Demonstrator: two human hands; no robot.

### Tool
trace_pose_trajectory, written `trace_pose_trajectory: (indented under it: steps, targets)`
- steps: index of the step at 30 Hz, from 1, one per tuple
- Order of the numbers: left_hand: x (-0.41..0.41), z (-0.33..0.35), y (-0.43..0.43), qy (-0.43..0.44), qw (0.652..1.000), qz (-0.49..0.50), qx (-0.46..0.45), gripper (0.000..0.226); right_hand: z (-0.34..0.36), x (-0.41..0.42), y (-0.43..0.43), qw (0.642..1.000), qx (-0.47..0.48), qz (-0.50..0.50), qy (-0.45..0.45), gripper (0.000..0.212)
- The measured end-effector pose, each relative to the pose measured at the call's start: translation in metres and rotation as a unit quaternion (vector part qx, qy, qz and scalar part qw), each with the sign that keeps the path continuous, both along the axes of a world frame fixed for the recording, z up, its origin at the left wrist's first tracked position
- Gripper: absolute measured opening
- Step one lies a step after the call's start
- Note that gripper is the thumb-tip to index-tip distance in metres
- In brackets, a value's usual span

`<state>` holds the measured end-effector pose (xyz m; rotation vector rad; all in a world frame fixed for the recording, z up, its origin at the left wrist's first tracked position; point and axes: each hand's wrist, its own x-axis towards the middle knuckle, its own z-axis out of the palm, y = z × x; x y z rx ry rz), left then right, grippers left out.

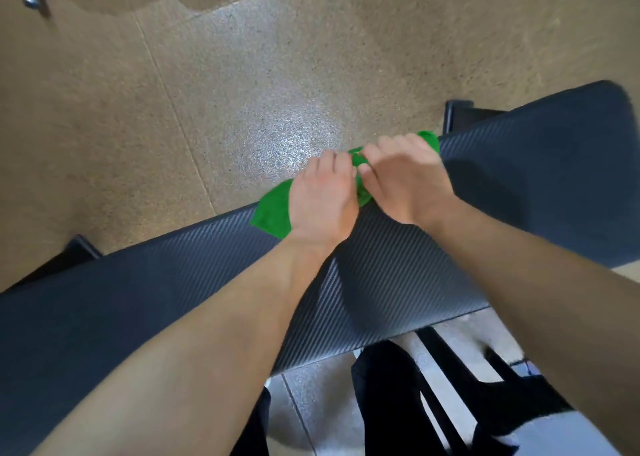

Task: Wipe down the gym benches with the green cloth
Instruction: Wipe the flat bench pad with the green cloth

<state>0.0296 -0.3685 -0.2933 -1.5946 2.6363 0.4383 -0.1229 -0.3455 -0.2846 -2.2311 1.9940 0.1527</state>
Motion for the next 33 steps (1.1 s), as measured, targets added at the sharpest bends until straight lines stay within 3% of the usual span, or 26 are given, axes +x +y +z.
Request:
trace_pose_trajectory:
  steps: [4,9,14,18,23,26,29,33]
  targets:
    - [-0.064,-0.001,0.001,0.017,0.999,-0.010,0.027,0.021,0.004,-0.053,0.003,0.998,0.028,-0.040,0.035,0.041]
    - [-0.016,0.006,-0.010,0.060,0.995,-0.043,0.070,0.036,0.001,0.009,0.006,0.988,0.001,-0.147,0.045,0.035]
    - [0.031,0.010,-0.010,0.023,0.997,-0.025,0.072,0.047,0.001,0.040,0.003,0.997,0.029,-0.067,-0.037,0.037]
    - [-0.026,0.012,-0.008,0.005,0.996,0.016,0.082,0.041,-0.006,-0.028,0.002,0.997,0.006,0.012,-0.077,0.036]
    - [-0.146,0.007,-0.007,0.017,0.995,-0.016,0.095,0.030,0.001,-0.138,0.004,0.998,0.036,-0.053,-0.025,0.052]
    - [-0.173,0.002,-0.008,0.039,0.994,-0.040,0.095,0.031,0.003,-0.167,0.004,0.995,0.048,-0.091,-0.009,0.050]
    - [-0.144,0.005,-0.010,0.065,0.991,-0.068,0.100,0.035,0.002,-0.135,0.007,0.987,0.024,-0.155,0.037,0.047]
    - [-0.091,0.013,-0.010,0.024,0.994,-0.039,0.095,0.032,0.006,-0.073,0.008,0.990,0.029,-0.133,-0.024,0.047]
